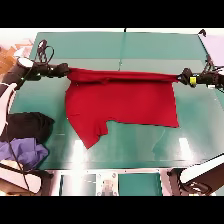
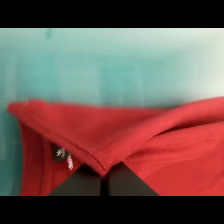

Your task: Fold the shirts.

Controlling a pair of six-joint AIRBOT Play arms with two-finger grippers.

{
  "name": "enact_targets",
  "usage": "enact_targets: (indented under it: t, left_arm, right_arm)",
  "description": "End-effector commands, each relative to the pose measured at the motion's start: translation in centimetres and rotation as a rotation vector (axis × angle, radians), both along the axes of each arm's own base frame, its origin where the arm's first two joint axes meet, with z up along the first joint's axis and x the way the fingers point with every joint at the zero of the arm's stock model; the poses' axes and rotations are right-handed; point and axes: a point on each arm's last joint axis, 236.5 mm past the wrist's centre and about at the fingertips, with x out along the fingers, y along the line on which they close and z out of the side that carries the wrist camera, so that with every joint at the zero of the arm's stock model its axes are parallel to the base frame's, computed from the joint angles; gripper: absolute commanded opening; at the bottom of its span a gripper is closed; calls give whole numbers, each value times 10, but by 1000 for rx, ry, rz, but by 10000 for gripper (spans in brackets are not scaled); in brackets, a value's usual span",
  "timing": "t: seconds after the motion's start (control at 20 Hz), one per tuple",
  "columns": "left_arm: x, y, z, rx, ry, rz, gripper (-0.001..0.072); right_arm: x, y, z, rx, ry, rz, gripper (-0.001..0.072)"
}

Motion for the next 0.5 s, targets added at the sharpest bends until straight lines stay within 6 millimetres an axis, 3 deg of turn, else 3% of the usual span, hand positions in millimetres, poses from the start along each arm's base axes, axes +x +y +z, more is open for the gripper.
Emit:
enact_targets:
  t: [0.0,0.25,0.45]
  left_arm:
    - [-18,1,-33,38,96,-44,21]
    - [-51,-16,-69,-5,257,-140,21]
    - [-65,-23,-71,-34,319,-165,21]
  right_arm:
    - [-36,-2,-28,-73,151,104,11]
    - [-60,12,-39,-32,230,163,12]
    - [-70,13,-41,-37,264,191,13]
